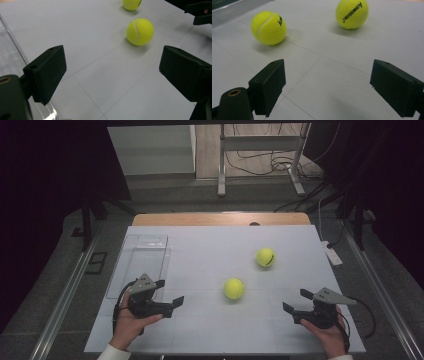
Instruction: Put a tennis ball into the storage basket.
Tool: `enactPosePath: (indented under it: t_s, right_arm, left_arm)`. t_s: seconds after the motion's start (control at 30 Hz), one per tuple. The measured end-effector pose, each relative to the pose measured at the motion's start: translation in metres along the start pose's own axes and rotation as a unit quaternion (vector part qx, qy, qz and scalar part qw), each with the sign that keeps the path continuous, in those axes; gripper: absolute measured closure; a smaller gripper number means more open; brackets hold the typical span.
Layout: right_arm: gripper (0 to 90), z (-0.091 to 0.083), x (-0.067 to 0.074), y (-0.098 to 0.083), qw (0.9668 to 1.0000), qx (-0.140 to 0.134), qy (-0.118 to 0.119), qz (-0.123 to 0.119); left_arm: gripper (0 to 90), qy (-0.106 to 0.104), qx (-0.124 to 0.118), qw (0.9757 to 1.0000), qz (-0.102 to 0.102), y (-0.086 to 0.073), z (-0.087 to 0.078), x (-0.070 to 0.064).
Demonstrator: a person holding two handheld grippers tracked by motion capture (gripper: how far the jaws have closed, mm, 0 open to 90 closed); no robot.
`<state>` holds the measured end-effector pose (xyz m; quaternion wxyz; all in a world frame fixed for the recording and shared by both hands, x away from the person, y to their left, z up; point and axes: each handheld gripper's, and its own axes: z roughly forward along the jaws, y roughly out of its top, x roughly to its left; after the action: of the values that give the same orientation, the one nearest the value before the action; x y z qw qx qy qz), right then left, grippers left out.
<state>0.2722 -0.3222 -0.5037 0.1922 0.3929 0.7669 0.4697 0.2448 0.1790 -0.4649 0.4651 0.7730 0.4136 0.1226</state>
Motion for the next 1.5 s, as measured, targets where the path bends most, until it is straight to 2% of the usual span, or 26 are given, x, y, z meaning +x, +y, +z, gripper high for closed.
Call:
enactPosePath:
  t_s: [0.3,0.47,0.97,1.5]
  right_arm:
    - [13.1,-0.001,-0.003,-0.002,1.0,0.002,-0.001,0.001]
    - [13.0,-0.001,-0.002,-0.003,1.0,0.005,-0.002,-0.002]
    - [13.1,-0.003,-0.003,-0.005,1.0,0.003,-0.004,-0.003]
    - [13.1,-0.002,-0.001,-0.005,1.0,0.006,-0.004,-0.007]
  left_arm:
    - [8.4,-0.008,0.002,0.9999,0.008,0.006,0.006,-0.006]
    - [8.4,-0.022,0.005,0.9997,0.006,0.008,0.011,-0.007]
    - [8.2,-0.04,0.018,0.9989,0.018,0.015,0.027,-0.012]
    - [7.9,-0.051,0.028,0.998,0.022,0.022,0.042,-0.017]
